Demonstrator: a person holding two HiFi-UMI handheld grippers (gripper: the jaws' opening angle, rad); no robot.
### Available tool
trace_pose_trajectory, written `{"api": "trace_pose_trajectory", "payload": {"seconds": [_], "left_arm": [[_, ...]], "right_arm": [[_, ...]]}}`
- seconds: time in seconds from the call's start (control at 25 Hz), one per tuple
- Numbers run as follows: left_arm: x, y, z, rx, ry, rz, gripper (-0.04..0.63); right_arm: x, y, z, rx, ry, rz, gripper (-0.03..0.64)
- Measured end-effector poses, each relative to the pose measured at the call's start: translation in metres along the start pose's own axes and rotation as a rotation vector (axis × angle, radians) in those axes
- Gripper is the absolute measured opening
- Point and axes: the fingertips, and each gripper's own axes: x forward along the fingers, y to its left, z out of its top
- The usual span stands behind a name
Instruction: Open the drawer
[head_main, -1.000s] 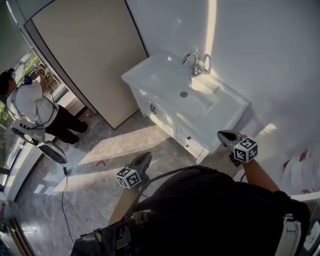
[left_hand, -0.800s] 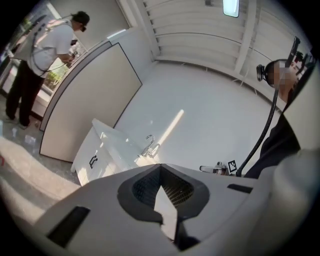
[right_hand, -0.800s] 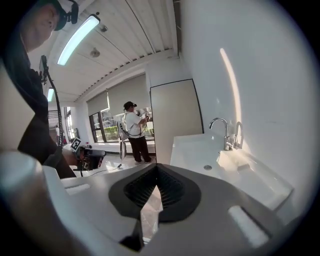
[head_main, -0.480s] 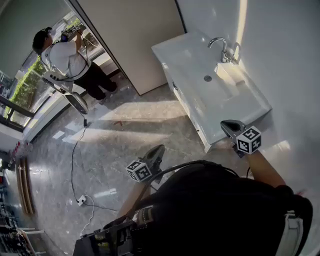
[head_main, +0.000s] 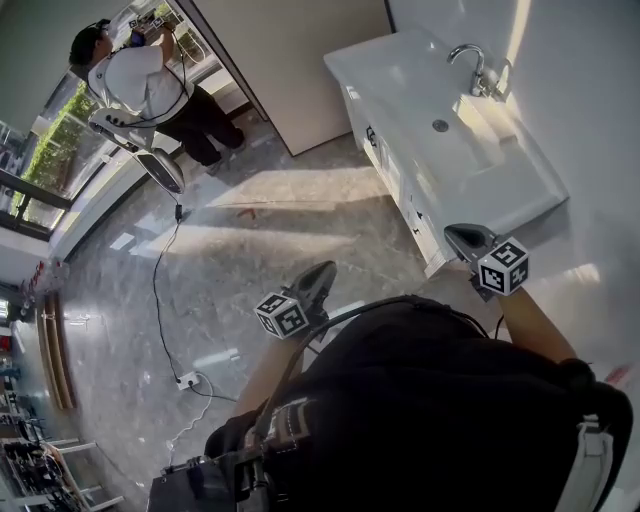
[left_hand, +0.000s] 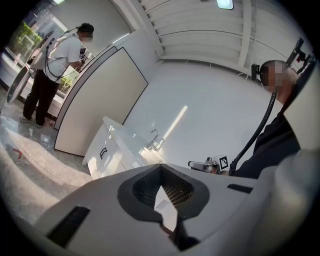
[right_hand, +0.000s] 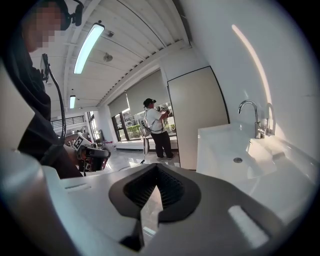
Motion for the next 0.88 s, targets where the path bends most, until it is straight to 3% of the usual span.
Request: {"api": "trace_pose_trajectory", "payload": {"seconds": [0.24, 0.36, 0.64, 0.88], "left_arm": [[-0.01, 0.053, 0.005, 0.019, 0.112, -0.093, 0.0], [-0.003, 0.083, -0.02, -0.015, 0.166, -0.128, 0.0], [0.074, 0.145, -0.132, -0.022, 0.279, -0.152, 0.0], [0.155, 0.2, -0.258, -0.076, 0.313, -0.181, 0.0]], "right_arm": [[0.056, 0.046, -0.012, 0.032, 0.051, -0.031, 0.002], [0.078, 0.059, -0.037, 0.053, 0.085, -0.033, 0.002], [0.119, 0.041, -0.122, 0.024, 0.101, 0.004, 0.002], [0.148, 0.007, -0.239, 0.047, 0.097, -0.006, 0.002]]}}
